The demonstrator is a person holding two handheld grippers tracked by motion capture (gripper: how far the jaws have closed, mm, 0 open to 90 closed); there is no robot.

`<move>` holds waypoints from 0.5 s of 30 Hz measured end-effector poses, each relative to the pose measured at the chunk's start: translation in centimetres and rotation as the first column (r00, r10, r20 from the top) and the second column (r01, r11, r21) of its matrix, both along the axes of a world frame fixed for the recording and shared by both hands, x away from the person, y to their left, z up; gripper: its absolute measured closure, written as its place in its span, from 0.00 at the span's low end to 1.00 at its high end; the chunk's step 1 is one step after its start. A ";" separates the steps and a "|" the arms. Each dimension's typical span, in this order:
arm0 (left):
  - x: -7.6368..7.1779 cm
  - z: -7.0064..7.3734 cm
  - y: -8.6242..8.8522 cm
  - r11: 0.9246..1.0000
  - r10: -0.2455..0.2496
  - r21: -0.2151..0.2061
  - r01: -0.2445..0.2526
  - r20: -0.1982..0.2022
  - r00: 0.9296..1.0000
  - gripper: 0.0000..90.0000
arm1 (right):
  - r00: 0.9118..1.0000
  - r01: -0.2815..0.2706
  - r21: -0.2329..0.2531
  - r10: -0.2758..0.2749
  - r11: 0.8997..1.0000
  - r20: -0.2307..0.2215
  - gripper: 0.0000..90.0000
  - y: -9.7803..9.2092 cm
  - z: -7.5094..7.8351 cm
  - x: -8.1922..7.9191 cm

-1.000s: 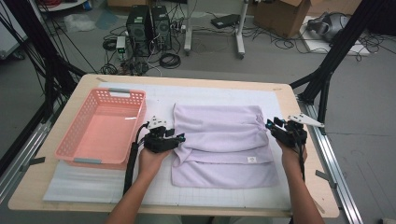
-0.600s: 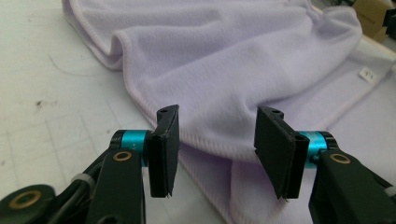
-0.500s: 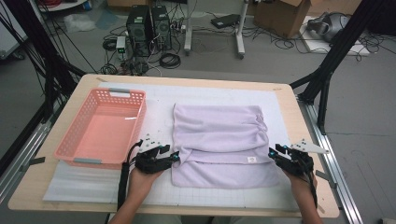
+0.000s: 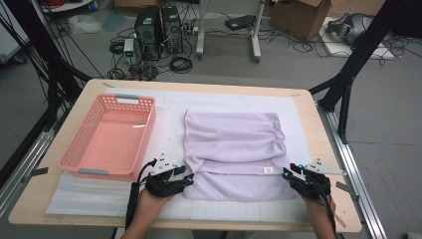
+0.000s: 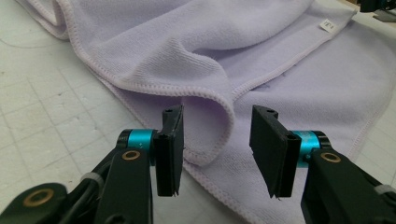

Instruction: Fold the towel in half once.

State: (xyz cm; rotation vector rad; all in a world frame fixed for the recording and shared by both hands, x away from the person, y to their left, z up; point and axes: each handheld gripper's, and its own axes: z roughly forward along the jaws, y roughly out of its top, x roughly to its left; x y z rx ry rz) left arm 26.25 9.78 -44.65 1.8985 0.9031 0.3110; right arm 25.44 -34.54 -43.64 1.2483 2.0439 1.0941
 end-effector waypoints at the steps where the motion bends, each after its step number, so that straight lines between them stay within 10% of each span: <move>1: 0.0 0.0 -0.2 1.000 -0.006 0.016 0.006 0.002 1.000 0.61 | 1.000 -0.002 -0.018 0.002 1.000 0.005 0.70 0.1 0.0 0.0; 10: 0.6 -0.4 -0.6 0.996 0.064 0.068 -0.062 -0.030 0.997 0.75 | 0.999 -0.010 -0.070 0.008 0.998 -0.041 0.72 0.7 -1.2 0.7; 15: 0.6 -0.4 -0.8 0.992 0.090 0.096 -0.086 -0.030 0.996 0.93 | 0.998 -0.026 -0.118 0.020 0.993 -0.051 0.90 1.1 -1.4 1.0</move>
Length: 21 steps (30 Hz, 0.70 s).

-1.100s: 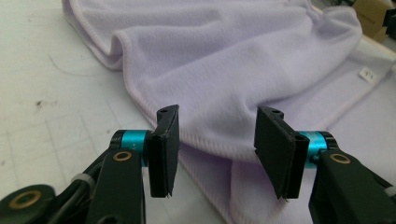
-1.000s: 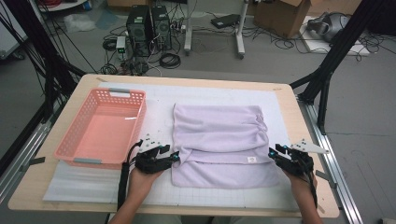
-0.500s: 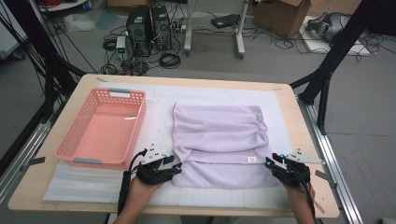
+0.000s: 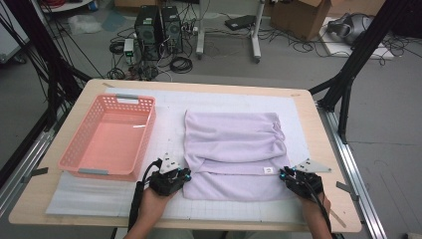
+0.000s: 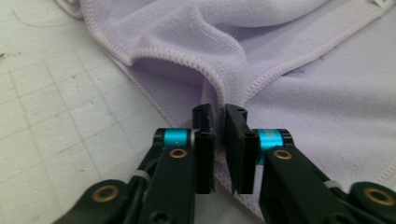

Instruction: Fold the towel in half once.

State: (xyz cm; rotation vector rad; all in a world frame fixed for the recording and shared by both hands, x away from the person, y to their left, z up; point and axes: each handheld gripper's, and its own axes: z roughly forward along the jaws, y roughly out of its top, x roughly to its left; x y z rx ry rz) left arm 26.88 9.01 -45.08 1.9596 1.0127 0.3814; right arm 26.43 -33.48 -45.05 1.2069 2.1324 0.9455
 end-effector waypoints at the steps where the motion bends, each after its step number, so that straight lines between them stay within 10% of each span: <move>1: 0.0 0.0 0.1 1.000 -0.001 -0.003 0.001 0.000 1.000 0.95 | 1.000 -0.003 -0.005 0.003 1.000 -0.001 0.92 0.0 0.1 0.0; 12: -0.6 1.5 1.9 0.983 -0.007 -0.184 0.002 -0.030 1.000 0.97 | 0.999 -0.022 0.009 0.022 1.000 0.028 0.94 -0.9 1.4 -1.3; 21: -2.1 1.8 2.1 0.982 -0.020 -0.191 0.014 -0.026 0.999 0.97 | 0.999 -0.032 0.039 0.030 0.999 0.044 0.94 -1.6 2.2 -3.3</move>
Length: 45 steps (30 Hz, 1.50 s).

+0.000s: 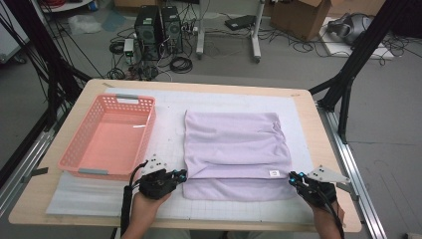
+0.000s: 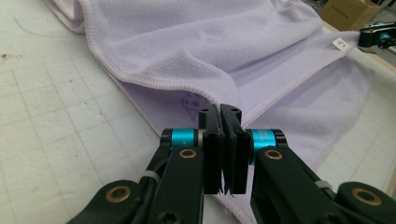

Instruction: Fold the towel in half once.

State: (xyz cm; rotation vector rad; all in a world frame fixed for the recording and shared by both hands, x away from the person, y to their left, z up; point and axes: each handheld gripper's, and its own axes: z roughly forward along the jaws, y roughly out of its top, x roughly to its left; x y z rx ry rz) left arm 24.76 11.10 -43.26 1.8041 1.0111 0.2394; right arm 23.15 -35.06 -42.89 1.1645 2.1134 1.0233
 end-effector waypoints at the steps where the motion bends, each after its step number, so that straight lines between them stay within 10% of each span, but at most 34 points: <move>1: -0.2 -0.1 0.1 1.000 -0.001 0.002 0.001 -0.002 1.000 0.97 | 1.000 -0.003 0.001 0.003 1.000 0.001 0.94 -0.1 0.0 -0.3; 16: -3.2 -0.6 0.7 1.000 -0.009 0.011 0.010 -0.032 0.999 0.99 | 0.999 0.023 0.017 -0.023 1.000 -0.035 0.94 -0.8 0.1 -4.1; 27: -2.1 -1.0 0.3 0.999 0.024 0.049 -0.023 -0.018 1.000 0.68 | 0.997 0.081 0.092 -0.079 0.992 -0.024 0.69 -1.9 0.2 -3.6; 37: -1.7 -1.5 -1.3 0.994 -0.035 0.102 0.037 -0.025 0.999 0.64 | 0.994 -0.081 0.034 0.084 0.996 -0.072 0.70 1.5 -1.1 -2.5; 45: -2.4 -1.4 -2.2 0.979 -0.073 0.191 0.069 0.016 0.997 0.99 | 0.991 -0.095 -0.055 0.089 0.994 -0.094 0.92 1.8 -1.4 -2.4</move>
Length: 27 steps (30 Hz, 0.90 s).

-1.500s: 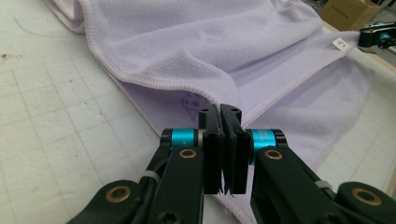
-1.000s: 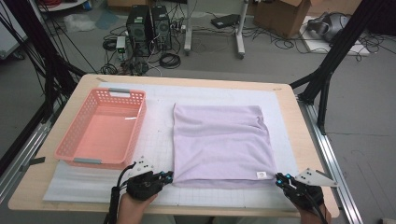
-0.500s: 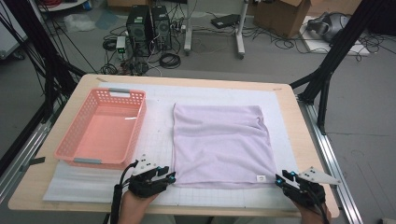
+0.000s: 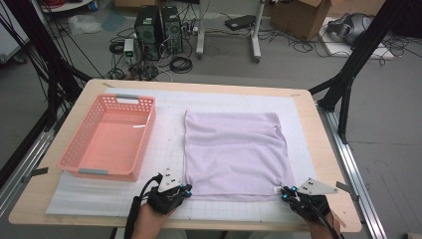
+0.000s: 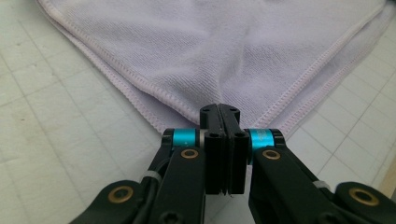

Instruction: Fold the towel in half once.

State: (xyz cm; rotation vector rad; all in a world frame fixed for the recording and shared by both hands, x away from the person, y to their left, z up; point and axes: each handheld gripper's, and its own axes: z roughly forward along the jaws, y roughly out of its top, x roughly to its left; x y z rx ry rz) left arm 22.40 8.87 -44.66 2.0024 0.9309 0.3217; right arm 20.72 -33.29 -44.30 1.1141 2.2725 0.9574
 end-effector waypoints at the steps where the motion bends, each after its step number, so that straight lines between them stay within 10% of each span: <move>1: -0.1 0.2 0.3 1.000 0.001 -0.017 -0.001 -0.008 1.000 0.99 | 1.000 -0.006 0.000 0.006 1.000 0.003 0.92 -0.1 0.1 -0.2; 10: -1.1 1.1 1.9 0.996 0.018 -0.091 -0.020 -0.026 1.000 0.99 | 0.997 -0.063 0.068 0.065 0.996 -0.034 0.83 -1.2 1.0 -1.4; 12: -0.8 1.0 1.6 0.994 0.037 -0.103 -0.041 -0.042 0.998 0.78 | 0.999 -0.033 0.076 0.035 0.997 -0.027 0.72 -1.5 1.0 -1.3; 16: 0.2 0.7 0.8 0.996 0.042 -0.074 -0.043 -0.019 0.999 0.66 | 1.000 0.008 0.169 -0.012 0.986 0.026 0.68 -2.3 1.6 -1.2; 20: 1.2 0.3 -0.4 0.999 0.040 -0.019 -0.040 -0.016 0.999 0.65 | 0.999 0.002 0.105 -0.005 0.995 0.033 0.68 -1.3 1.2 -1.0; 23: 1.3 -0.1 -1.2 0.998 0.019 0.052 -0.019 -0.008 1.000 0.83 | 1.000 0.011 0.105 -0.014 0.994 0.028 0.69 -1.1 1.0 -0.8; 27: 0.7 0.4 -0.7 1.000 0.015 0.014 -0.015 0.000 1.000 0.96 | 0.999 0.017 0.113 -0.020 0.993 0.030 0.69 -1.2 1.0 -0.9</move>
